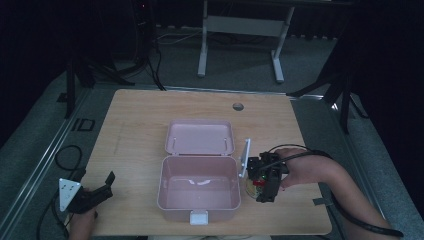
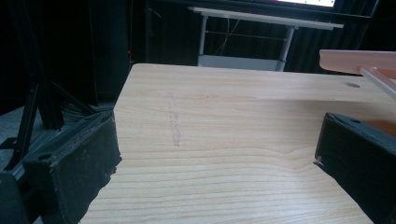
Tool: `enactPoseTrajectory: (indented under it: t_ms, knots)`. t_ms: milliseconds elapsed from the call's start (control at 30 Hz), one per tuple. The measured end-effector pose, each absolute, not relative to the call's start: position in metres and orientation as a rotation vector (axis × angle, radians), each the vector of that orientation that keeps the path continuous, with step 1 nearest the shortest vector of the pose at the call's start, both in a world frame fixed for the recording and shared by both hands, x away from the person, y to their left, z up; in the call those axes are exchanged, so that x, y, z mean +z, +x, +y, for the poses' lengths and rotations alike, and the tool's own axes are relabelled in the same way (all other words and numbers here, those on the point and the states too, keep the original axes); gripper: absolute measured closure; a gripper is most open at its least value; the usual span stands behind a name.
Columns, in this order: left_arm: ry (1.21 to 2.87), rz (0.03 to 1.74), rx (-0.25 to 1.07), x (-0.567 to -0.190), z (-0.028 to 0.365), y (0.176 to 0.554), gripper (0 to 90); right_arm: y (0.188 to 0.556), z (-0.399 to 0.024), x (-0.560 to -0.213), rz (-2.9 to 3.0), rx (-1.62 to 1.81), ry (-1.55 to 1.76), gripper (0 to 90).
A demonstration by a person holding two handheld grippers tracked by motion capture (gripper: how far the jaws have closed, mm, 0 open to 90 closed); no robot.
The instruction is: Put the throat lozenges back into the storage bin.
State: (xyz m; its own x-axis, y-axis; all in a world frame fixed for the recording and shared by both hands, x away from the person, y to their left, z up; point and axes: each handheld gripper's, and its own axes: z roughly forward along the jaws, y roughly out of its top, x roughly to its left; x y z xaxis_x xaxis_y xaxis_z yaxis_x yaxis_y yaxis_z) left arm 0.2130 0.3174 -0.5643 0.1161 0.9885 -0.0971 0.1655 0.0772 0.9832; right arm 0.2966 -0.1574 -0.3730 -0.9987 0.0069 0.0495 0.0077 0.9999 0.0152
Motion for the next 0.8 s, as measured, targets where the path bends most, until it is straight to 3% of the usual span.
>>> enactPoseTrajectory:
  t_ms: [800]
  knots:
    - [1.318, 1.265, 0.968, -0.564, 0.318, 0.213, 0.3, 0.301, -0.087, -0.383, -3.070, -0.046, 0.149, 20.2]
